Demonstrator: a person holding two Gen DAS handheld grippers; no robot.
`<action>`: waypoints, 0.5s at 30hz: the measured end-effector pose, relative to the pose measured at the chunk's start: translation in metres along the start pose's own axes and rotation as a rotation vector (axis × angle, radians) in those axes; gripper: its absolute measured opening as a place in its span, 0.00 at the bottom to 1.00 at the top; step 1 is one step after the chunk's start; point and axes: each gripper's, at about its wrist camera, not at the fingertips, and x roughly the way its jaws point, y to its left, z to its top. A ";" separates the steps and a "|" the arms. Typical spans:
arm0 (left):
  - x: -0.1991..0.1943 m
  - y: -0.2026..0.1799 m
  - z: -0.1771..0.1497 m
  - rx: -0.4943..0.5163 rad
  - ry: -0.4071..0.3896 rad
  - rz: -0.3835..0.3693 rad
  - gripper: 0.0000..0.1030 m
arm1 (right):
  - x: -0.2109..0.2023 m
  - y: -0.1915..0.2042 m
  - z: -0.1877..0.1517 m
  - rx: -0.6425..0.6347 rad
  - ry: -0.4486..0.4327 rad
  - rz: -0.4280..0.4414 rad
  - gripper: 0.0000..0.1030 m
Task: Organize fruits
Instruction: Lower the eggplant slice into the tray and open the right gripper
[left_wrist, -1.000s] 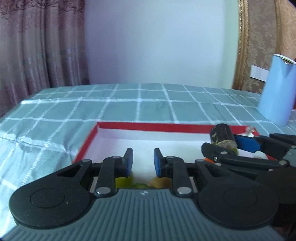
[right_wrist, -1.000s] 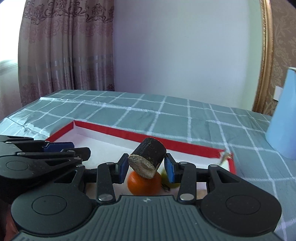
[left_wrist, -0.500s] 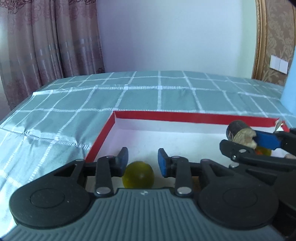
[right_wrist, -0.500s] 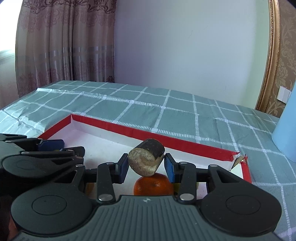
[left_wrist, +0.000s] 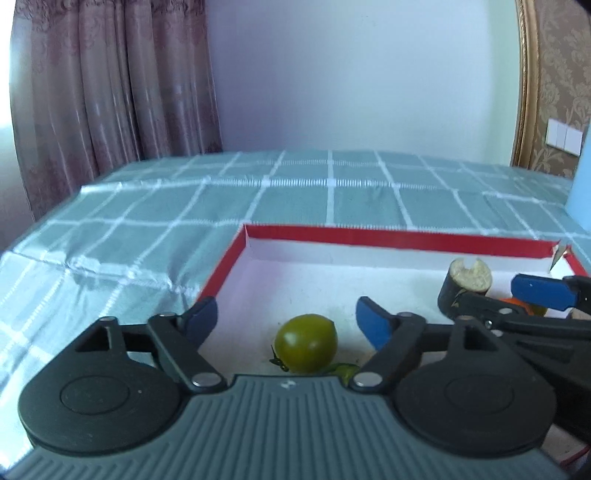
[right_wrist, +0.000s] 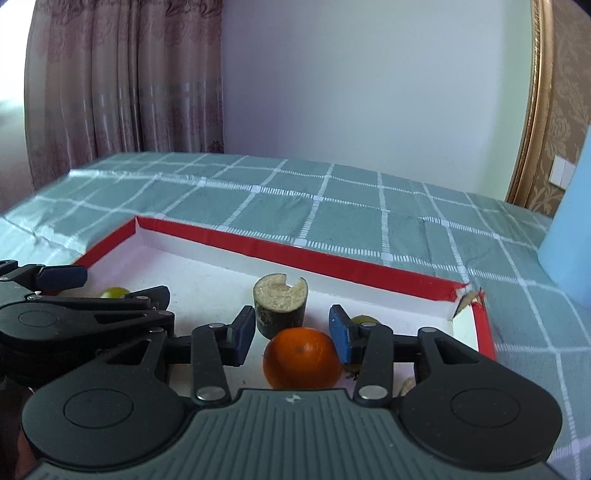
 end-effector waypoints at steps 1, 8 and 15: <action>-0.004 0.001 0.000 -0.009 -0.017 0.003 0.88 | -0.004 -0.002 0.000 0.009 -0.013 -0.002 0.48; -0.020 0.005 -0.006 0.003 -0.060 -0.016 0.94 | -0.032 -0.014 -0.003 0.100 -0.102 0.032 0.70; -0.045 0.011 -0.018 0.000 -0.079 -0.073 0.98 | -0.058 -0.016 -0.020 0.113 -0.120 0.028 0.70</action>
